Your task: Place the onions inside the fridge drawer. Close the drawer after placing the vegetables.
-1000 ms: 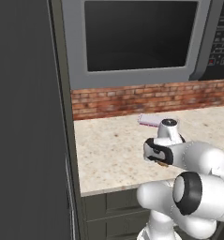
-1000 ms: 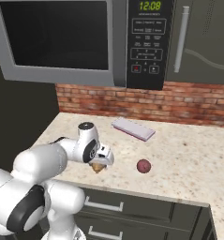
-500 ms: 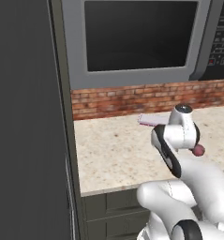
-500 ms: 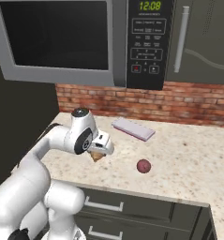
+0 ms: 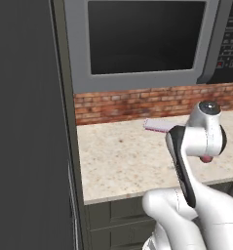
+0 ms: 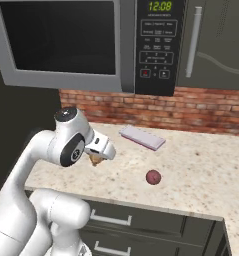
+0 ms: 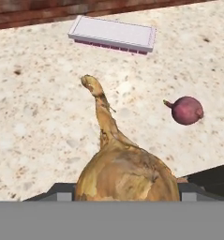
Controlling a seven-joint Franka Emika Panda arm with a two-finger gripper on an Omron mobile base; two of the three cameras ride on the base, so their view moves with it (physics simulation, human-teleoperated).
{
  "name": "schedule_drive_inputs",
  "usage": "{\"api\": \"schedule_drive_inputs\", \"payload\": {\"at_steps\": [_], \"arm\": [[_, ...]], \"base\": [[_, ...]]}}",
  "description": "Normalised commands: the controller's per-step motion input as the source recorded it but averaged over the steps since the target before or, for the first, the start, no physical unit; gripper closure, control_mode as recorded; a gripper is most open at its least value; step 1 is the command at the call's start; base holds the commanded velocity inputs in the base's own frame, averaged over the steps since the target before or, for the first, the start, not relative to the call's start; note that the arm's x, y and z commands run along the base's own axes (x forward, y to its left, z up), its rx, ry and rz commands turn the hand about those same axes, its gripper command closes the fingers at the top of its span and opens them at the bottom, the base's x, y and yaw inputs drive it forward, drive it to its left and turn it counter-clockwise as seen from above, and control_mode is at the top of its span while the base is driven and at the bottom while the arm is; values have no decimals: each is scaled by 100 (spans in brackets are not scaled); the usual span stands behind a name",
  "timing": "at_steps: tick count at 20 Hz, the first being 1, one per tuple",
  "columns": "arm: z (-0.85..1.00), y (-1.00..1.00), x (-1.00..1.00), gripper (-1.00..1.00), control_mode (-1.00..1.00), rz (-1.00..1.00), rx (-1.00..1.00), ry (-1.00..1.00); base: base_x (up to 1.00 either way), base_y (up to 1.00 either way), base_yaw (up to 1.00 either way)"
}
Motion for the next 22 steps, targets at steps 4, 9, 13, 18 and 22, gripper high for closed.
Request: {"api": "schedule_drive_inputs", "payload": {"at_steps": [4, 9, 13, 18, 22], "arm": [[33, 8, -53, 100, -100, -2, 0, -6], [0, 13, 1, 100, -100, 1, -2, 0], [0, -2, 5, 100, -100, 0, 0, 0], [0, -23, -13, 100, 100, -1, 4, 0], [0, 0, 0, 100, 100, 0, 0, 0]], "base": [[0, 0, 0], [0, 0, 0], [0, 0, 0], [-40, -10, -1], [-100, 0, 0]]}}
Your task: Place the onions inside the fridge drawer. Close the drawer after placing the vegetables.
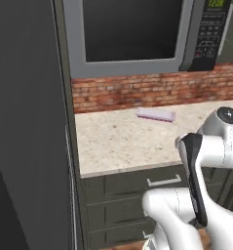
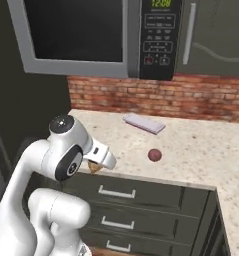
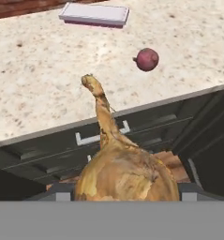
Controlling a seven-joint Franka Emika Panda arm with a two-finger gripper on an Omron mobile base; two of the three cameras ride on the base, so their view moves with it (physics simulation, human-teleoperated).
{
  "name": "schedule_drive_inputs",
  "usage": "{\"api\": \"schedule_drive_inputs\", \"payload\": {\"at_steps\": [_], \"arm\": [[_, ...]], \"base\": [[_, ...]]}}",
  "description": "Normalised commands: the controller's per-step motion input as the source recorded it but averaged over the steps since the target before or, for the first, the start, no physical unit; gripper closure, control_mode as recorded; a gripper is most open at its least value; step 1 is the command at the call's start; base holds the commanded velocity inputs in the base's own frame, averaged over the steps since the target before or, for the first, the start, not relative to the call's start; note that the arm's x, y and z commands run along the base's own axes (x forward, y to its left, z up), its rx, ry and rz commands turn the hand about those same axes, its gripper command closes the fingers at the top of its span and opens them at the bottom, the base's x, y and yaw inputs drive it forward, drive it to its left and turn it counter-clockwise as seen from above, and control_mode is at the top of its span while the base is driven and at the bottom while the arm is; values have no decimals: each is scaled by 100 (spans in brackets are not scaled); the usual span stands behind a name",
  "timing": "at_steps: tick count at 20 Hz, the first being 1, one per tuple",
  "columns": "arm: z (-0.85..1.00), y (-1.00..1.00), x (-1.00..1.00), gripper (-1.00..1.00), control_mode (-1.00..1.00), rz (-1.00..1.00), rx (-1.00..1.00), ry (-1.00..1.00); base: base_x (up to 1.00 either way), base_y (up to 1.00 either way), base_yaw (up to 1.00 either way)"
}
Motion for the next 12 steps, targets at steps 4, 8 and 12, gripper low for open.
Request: {"api": "schedule_drive_inputs", "payload": {"at_steps": [4, 8, 12], "arm": [[0, 0, 0, 100, 100, 0, 0, 0], [0, 0, 0, 100, 100, 0, 0, 0], [0, 0, 0, 100, 100, 0, 0, 0]], "base": [[-100, 0, 4], [-100, 1, 14], [-100, 49, 31]]}}
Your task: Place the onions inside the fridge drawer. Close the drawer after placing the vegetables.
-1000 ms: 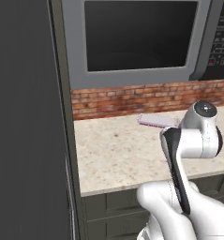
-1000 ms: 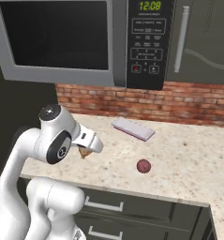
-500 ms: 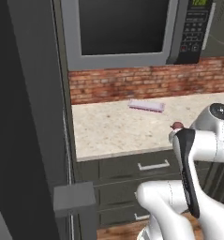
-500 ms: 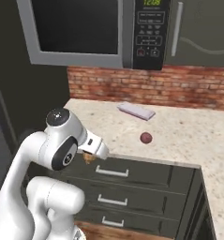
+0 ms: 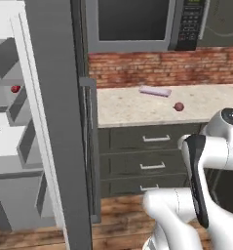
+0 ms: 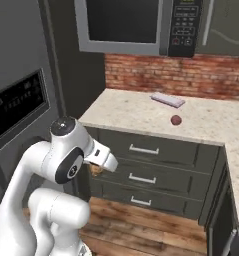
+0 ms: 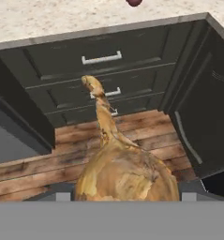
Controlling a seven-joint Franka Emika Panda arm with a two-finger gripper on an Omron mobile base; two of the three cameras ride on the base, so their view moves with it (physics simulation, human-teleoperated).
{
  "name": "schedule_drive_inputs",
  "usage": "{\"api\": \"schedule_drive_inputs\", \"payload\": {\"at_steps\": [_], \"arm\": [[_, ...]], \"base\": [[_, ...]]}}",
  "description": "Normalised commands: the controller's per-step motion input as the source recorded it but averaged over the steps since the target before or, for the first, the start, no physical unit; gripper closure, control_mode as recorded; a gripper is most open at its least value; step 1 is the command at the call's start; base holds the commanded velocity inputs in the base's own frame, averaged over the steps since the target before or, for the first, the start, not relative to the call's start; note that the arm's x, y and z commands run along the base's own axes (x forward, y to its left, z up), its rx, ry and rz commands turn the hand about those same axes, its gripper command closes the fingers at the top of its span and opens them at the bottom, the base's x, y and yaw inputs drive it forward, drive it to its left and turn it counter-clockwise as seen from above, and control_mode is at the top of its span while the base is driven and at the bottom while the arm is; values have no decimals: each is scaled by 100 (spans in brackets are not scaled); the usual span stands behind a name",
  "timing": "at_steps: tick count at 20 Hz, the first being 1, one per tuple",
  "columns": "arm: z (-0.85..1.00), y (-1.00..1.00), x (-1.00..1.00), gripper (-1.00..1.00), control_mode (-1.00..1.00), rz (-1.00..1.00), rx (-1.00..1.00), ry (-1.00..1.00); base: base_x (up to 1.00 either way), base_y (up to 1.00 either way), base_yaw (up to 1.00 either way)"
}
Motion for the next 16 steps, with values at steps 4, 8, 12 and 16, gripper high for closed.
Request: {"api": "schedule_drive_inputs", "payload": {"at_steps": [4, 8, 12, 16], "arm": [[0, 0, 0, 100, 100, 0, 0, 0], [0, 0, 0, 100, 100, 0, 0, 0], [0, 0, 0, 100, 100, 0, 0, 0], [0, 0, 0, 100, 100, 0, 0, 0]], "base": [[-98, 72, 37], [-97, 67, 34], [-100, 26, 22], [-76, 67, 17]]}}
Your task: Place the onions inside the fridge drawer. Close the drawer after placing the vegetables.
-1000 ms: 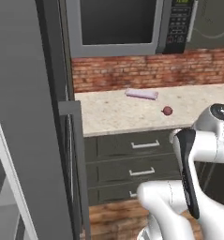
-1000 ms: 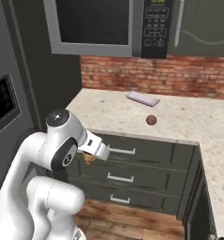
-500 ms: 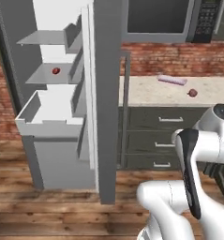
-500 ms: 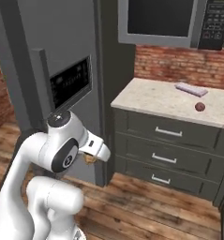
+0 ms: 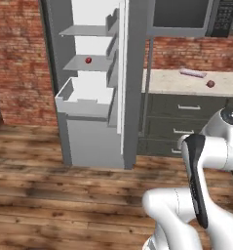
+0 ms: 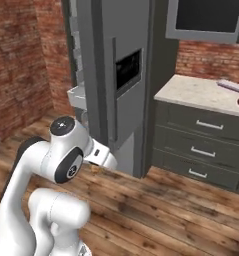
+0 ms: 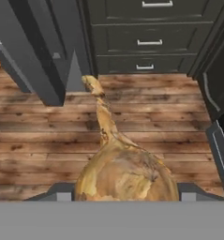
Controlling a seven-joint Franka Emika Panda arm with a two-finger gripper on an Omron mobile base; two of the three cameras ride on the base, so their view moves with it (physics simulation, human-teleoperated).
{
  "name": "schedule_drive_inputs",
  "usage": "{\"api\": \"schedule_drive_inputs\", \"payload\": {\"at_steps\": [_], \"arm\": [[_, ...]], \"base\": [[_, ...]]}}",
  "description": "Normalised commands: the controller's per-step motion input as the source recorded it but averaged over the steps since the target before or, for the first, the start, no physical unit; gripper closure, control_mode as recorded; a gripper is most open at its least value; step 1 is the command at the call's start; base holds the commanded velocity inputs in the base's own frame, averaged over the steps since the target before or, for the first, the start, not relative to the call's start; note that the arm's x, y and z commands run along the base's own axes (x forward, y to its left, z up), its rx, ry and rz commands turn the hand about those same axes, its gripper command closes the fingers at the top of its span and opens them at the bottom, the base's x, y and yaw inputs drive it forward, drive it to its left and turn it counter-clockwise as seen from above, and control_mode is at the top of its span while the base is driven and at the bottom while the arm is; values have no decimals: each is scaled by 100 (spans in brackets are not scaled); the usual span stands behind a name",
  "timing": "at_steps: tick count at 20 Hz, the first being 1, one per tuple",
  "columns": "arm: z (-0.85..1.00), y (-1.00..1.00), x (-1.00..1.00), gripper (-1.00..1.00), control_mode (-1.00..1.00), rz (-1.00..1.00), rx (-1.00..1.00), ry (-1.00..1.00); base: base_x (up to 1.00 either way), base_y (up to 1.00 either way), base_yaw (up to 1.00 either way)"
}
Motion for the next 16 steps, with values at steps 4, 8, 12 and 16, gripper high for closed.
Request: {"api": "schedule_drive_inputs", "payload": {"at_steps": [4, 8, 12, 16], "arm": [[0, 0, 0, 100, 100, 0, 0, 0], [0, 0, 0, 100, 100, 0, 0, 0], [0, 0, 0, 100, 100, 0, 0, 0], [0, 0, 0, 100, 100, 0, 0, 0]], "base": [[-27, 99, 20], [-3, 100, 30], [7, 76, 35], [28, 77, 36]]}}
